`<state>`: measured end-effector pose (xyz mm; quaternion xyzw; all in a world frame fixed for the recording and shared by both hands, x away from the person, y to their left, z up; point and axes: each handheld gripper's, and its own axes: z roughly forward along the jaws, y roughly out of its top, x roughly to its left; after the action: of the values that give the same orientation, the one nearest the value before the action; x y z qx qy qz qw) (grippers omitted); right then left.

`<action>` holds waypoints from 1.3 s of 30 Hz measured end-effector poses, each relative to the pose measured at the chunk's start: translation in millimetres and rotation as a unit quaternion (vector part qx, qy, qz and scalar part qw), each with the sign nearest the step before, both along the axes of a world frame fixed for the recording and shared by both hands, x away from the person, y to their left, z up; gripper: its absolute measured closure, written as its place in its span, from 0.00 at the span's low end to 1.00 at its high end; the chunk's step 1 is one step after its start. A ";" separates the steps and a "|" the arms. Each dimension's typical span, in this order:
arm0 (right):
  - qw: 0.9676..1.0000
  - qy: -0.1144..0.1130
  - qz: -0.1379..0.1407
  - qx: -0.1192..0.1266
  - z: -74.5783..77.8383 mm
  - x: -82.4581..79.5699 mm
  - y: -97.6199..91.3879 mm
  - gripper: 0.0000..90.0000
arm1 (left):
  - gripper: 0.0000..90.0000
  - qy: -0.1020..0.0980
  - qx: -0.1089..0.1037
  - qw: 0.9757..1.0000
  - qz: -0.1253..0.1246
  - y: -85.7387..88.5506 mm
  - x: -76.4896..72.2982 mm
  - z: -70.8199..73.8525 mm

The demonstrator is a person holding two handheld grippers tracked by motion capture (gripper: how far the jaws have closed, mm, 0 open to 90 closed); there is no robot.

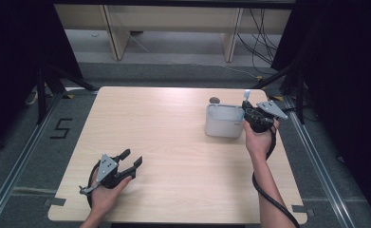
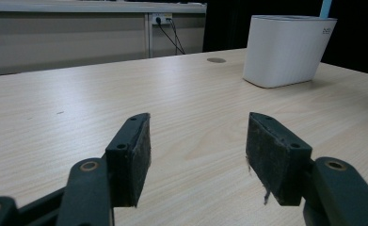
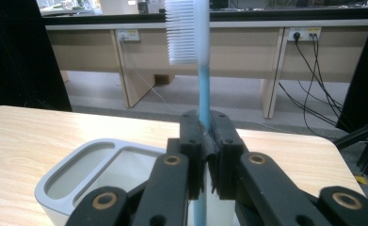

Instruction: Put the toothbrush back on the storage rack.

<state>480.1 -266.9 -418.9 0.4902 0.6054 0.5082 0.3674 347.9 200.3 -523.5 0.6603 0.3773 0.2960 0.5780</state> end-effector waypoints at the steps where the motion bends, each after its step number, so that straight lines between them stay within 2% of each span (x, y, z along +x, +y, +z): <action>1: 1.000 0.002 0.001 0.002 -0.7 0.2 0.1 0.95 | 0.45 0.000 0.000 1.000 0.000 -0.1 -0.1 0.0; 2: 1.000 0.007 -0.004 0.010 -1.2 -0.8 1.6 0.95 | 0.45 0.000 0.000 1.000 0.000 0.0 0.0 0.0; 4: 1.000 0.005 0.000 0.000 -2.0 -0.4 0.1 0.95 | 0.45 0.000 0.000 1.000 0.000 -0.1 -0.1 0.0; 9: 1.000 0.008 -0.001 0.007 -4.5 -0.6 0.8 0.95 | 0.45 0.000 0.000 1.000 0.000 0.0 -0.1 0.0; 11: 1.000 0.007 0.000 -0.002 -5.1 -0.1 -0.6 0.95 | 0.45 0.000 0.000 1.000 0.000 0.0 -0.1 0.0; 17: 1.000 0.015 -0.003 0.010 -9.9 -0.5 2.1 0.95 | 0.45 -0.001 0.000 1.000 0.000 0.0 -0.2 0.0; 18: 1.000 0.013 0.001 -0.003 -10.6 0.3 0.5 0.95 | 0.45 0.000 -0.001 1.000 0.000 0.0 -0.2 0.0; 21: 1.000 0.015 0.000 -0.004 -12.6 0.4 0.8 0.95 | 0.45 0.000 0.000 1.000 0.000 0.0 -0.2 0.0; 23: 1.000 0.016 0.000 -0.003 -14.0 0.5 1.4 0.95 | 0.45 0.000 -0.001 1.000 0.000 0.0 -0.3 0.0; 24: 1.000 0.024 -0.006 0.008 -14.6 -1.0 2.8 0.95 | 0.45 0.000 -0.001 1.000 0.000 0.0 -0.3 0.0; 27: 1.000 0.015 -0.002 -0.010 -17.2 0.9 0.5 0.94 | 0.45 -0.001 0.000 1.000 -0.001 0.0 -0.3 0.0; 29: 1.000 0.029 -0.007 0.004 -19.1 -0.5 2.9 0.94 | 0.45 -0.001 0.000 1.000 0.000 -0.1 -0.4 0.0; 30: 1.000 0.023 0.003 -0.004 -20.2 1.4 0.5 0.94 | 0.45 -0.001 0.000 1.000 -0.001 -0.1 -0.4 0.0; 31: 1.000 0.027 -0.004 0.001 -21.0 0.4 1.9 0.94 | 0.45 -0.001 0.000 1.000 -0.001 0.0 -0.4 0.0; 33: 1.000 0.026 -0.003 -0.005 -22.7 1.3 0.9 0.94 | 0.45 -0.001 -0.001 1.000 0.000 0.0 -0.2 0.0; 34: 0.999 0.031 -0.008 0.004 -23.5 0.4 2.5 0.94 | 0.45 0.000 -0.001 1.000 0.000 0.0 -0.3 0.0; 36: 0.999 0.031 -0.001 -0.008 -24.2 1.2 0.5 0.94 | 0.45 -0.001 0.000 1.000 0.000 0.0 -0.2 0.0; 38: 0.999 0.032 -0.002 -0.010 -25.7 1.4 0.7 0.94 | 0.45 -0.001 0.000 1.000 -0.001 0.0 -0.3 0.0; 39: 0.999 0.038 -0.009 0.003 -26.2 0.3 3.0 0.94 | 0.45 -0.001 0.000 1.000 0.000 0.0 -0.3 0.0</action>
<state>480.4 -263.9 -445.1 0.5154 0.6129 0.4880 0.3473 347.6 200.3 -523.5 0.6601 0.3766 0.2961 0.5786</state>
